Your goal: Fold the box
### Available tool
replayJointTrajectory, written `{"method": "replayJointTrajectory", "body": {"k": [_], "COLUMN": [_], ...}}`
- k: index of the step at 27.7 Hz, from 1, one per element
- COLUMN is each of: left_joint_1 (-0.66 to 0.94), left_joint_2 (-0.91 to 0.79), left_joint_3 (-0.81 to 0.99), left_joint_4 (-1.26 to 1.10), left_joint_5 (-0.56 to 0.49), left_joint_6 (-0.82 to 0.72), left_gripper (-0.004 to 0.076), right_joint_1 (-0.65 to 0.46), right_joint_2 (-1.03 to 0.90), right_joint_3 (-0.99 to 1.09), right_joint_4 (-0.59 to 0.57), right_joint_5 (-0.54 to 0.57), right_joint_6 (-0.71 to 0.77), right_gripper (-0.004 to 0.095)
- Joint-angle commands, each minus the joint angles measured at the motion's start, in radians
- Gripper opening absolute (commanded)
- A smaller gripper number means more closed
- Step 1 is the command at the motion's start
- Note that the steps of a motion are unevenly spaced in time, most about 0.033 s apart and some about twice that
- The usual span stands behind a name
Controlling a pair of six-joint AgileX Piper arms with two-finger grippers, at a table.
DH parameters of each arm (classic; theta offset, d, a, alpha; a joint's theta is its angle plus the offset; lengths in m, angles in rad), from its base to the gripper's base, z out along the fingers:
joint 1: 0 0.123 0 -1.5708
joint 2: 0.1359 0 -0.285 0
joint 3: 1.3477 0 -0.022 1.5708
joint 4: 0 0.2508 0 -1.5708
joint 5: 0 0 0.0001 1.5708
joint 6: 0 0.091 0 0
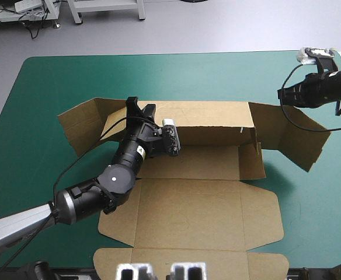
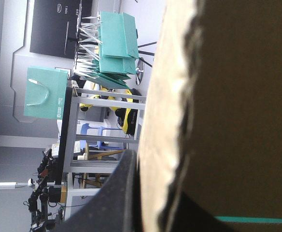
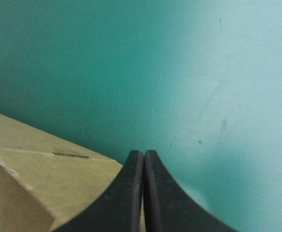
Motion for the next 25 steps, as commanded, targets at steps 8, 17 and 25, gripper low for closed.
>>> {"method": "replayJointTrajectory", "body": {"k": [8, 17, 25], "left_joint_1": [-0.004, -0.004, -0.004], "left_joint_2": [-0.038, -0.038, -0.038], "left_joint_3": [-0.027, -0.027, -0.027], "left_joint_4": [0.068, 0.068, 0.066], "left_joint_5": [0.039, 0.035, 0.035], "left_joint_6": [-0.037, -0.057, -0.057], "left_gripper": [-0.0008, -0.0008, -0.0008], "right_joint_1": [-0.001, -0.001, -0.001], "right_joint_2": [-0.148, -0.231, -0.339], "right_joint_3": [0.159, 0.391, 0.603], "right_joint_4": [0.047, 0.262, 0.374], "right_joint_5": [0.022, -0.088, -0.207], "right_joint_6": [-0.121, -0.307, -0.465], "right_gripper": [-0.0013, -0.0013, -0.0013]}}
